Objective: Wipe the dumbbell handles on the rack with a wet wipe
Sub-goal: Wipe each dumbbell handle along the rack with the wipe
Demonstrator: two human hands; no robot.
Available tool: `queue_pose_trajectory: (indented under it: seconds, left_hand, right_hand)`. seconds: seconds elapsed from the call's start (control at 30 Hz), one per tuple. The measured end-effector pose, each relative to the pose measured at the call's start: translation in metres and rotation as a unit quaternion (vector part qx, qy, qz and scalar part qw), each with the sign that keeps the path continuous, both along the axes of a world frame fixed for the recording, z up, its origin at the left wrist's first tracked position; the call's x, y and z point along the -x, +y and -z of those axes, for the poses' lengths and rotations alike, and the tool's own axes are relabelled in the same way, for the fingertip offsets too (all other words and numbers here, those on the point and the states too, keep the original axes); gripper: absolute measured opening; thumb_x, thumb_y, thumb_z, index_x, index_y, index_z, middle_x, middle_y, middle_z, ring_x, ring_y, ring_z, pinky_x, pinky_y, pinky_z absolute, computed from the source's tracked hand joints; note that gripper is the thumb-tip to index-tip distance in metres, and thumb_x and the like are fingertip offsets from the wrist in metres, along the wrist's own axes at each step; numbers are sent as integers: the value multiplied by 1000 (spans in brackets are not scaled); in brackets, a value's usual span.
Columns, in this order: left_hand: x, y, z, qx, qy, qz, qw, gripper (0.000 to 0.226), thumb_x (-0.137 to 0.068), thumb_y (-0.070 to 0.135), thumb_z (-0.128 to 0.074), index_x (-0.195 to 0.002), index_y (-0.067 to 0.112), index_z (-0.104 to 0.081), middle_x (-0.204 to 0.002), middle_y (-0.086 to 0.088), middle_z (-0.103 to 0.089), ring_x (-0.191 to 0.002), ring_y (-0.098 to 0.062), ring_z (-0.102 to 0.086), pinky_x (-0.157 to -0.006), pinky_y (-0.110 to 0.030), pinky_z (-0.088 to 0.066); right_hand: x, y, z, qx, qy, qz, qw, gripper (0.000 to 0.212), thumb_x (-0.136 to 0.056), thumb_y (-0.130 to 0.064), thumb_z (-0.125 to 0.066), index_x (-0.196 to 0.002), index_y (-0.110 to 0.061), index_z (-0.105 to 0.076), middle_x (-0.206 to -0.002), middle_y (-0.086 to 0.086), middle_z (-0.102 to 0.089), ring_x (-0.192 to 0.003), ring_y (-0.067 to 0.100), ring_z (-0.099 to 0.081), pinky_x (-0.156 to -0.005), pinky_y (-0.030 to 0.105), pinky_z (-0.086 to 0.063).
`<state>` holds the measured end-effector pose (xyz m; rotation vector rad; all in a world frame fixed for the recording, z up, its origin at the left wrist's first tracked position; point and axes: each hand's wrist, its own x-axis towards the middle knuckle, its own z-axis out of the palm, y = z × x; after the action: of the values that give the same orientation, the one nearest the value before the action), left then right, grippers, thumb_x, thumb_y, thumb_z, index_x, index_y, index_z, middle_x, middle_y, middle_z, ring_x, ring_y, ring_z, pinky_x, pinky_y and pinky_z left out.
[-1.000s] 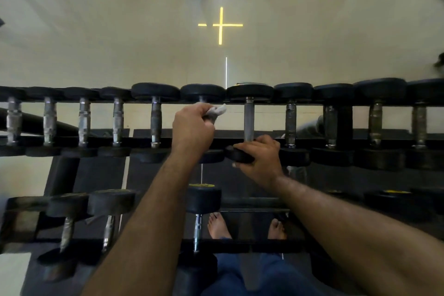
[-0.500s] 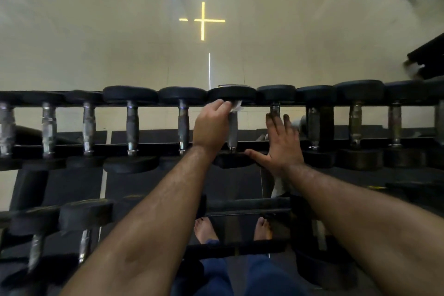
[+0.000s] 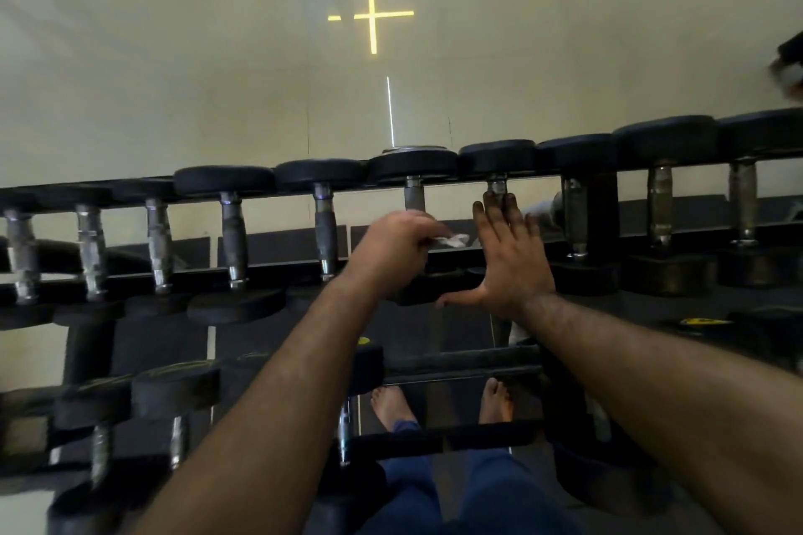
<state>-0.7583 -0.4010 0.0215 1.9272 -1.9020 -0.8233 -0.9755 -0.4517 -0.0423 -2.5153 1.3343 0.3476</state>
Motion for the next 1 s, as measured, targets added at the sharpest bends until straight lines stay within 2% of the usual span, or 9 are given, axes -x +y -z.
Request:
queue_pose_trajectory:
  seconds: [0.1, 0.17, 0.3, 0.43, 0.6, 0.7, 0.8, 0.9, 1.0]
  left_hand:
    - [23, -18, -7, -145, -80, 144, 976, 17, -90, 25, -77, -106, 31, -79, -94, 10, -72, -90, -14, -67, -82, -32, -55]
    - [14, -17, -9, -178, -92, 164, 966, 14, -89, 22, -77, -99, 31, -79, -85, 13, -69, -82, -12, -65, -78, -32, -56]
    - [-39, 1, -19, -218, -93, 82, 968, 17, -91, 10, -70, -93, 23, -80, -88, 4, -73, -83, -16, -67, -79, -33, -57]
    - [-38, 4, -9, -182, -138, -45, 973, 12, -101, 21, -65, -97, 20, -77, -89, -1, -70, -84, -21, -67, -81, -37, -58]
    - [0, 2, -3, -251, -126, -38, 959, 10, -94, 13, -71, -101, 20, -75, -93, 0, -70, -85, -19, -68, -81, -37, -61]
    - [-12, 2, -20, -247, -66, 3, 967, 16, -92, 11, -74, -92, 26, -74, -89, 9, -68, -84, -9, -66, -76, -26, -56]
    - [-24, 1, -42, -196, 4, -49, 979, 22, -92, 6, -72, -94, 28, -78, -88, 16, -66, -82, -1, -62, -69, -15, -45]
    - [-19, -2, -33, -138, -81, -137, 977, 12, -95, 12, -72, -97, 23, -78, -93, 10, -68, -83, -7, -62, -74, -24, -49]
    - [8, 4, -25, -200, -152, -117, 961, 12, -93, 12, -73, -100, 19, -78, -88, 0, -70, -80, -19, -68, -78, -35, -60]
  right_hand:
    - [0, 0, -2, -6, -7, 4, 1000, 165, -45, -119, -12, -173, -15, 3, -180, 7, 13, -164, 32, 18, -133, 60, 1]
    - [-1, -1, -4, -8, -11, 5, 1000, 166, -45, -119, -15, -173, -15, 1, -180, 7, 10, -165, 33, 17, -133, 61, -1]
    - [-1, 1, -5, -2, -4, 3, 1000, 165, -48, -120, -20, -173, -15, 2, -180, 7, 11, -164, 33, 18, -132, 62, 3]
    - [-1, 2, -5, 0, -7, 0, 1000, 164, -50, -120, -22, -173, -14, 0, -180, 8, 10, -164, 34, 18, -132, 62, 4]
    - [-1, 1, -4, 2, -12, 3, 1000, 164, -49, -120, -20, -173, -13, -2, -180, 9, 7, -165, 35, 15, -132, 63, 2]
    - [0, 1, -4, -5, -8, 1, 1000, 164, -49, -120, -20, -173, -14, -1, -180, 9, 6, -165, 35, 15, -132, 65, -2]
    - [0, 1, -4, -2, -13, 5, 1000, 164, -49, -120, -21, -173, -14, 0, -180, 9, 8, -165, 35, 14, -131, 66, -5]
    - [-1, 2, -6, 0, -22, 8, 1000, 165, -49, -120, -24, -173, -13, -2, -181, 9, 4, -165, 35, 11, -131, 65, -5]
    - [-1, 3, -9, -9, -32, 15, 999, 165, -48, -120, -22, -173, -14, -2, -181, 7, 4, -166, 32, 12, -133, 62, -3]
